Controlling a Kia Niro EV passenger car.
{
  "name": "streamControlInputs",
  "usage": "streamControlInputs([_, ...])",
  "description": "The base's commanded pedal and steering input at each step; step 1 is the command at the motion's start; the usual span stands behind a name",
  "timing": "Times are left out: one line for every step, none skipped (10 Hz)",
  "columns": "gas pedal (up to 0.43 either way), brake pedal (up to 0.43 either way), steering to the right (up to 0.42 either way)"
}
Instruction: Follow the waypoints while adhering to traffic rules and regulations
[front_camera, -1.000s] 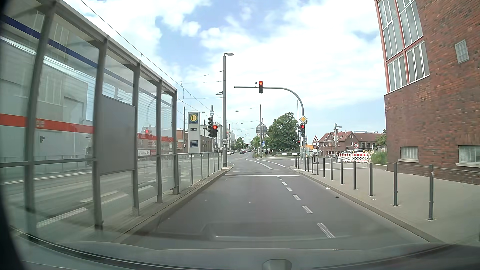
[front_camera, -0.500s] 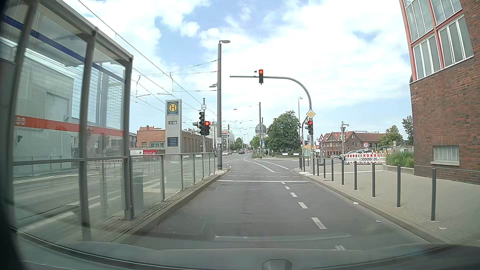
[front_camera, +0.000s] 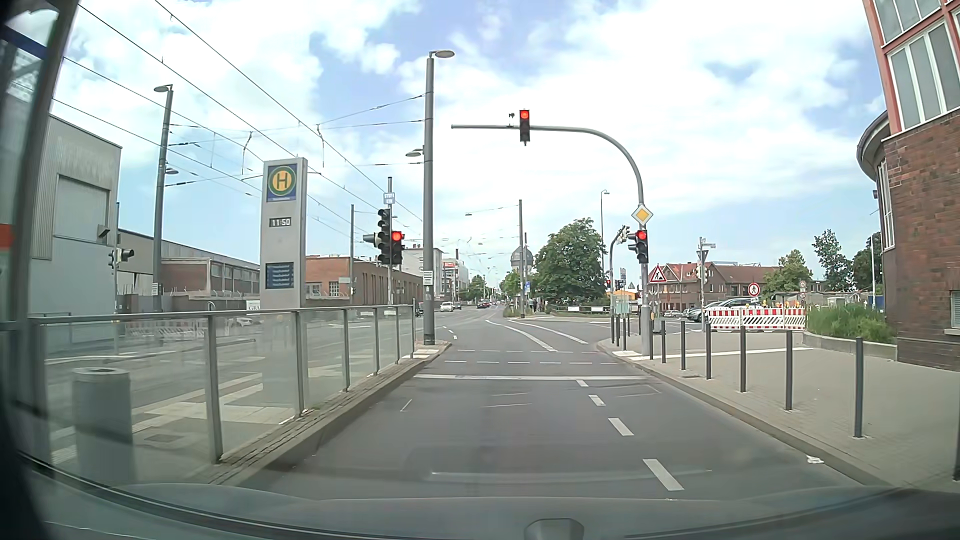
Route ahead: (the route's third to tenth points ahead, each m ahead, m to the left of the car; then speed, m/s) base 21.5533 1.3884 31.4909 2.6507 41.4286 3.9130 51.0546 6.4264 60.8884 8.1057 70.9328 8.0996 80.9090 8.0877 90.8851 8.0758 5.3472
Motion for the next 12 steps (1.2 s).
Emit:
streamControlInputs([0.000,0.287,0.000])
streamControlInputs([0.000,0.293,0.000])
streamControlInputs([0.000,0.287,0.000])
streamControlInputs([0.000,0.293,0.000])
streamControlInputs([0.000,0.293,0.000])
streamControlInputs([0.000,0.293,0.000])
streamControlInputs([0.000,0.299,0.000])
streamControlInputs([0.000,0.299,0.000])
streamControlInputs([0.000,0.299,0.000])
streamControlInputs([0.000,0.305,0.000])
streamControlInputs([0.000,0.305,0.000])
streamControlInputs([0.000,0.311,0.000])
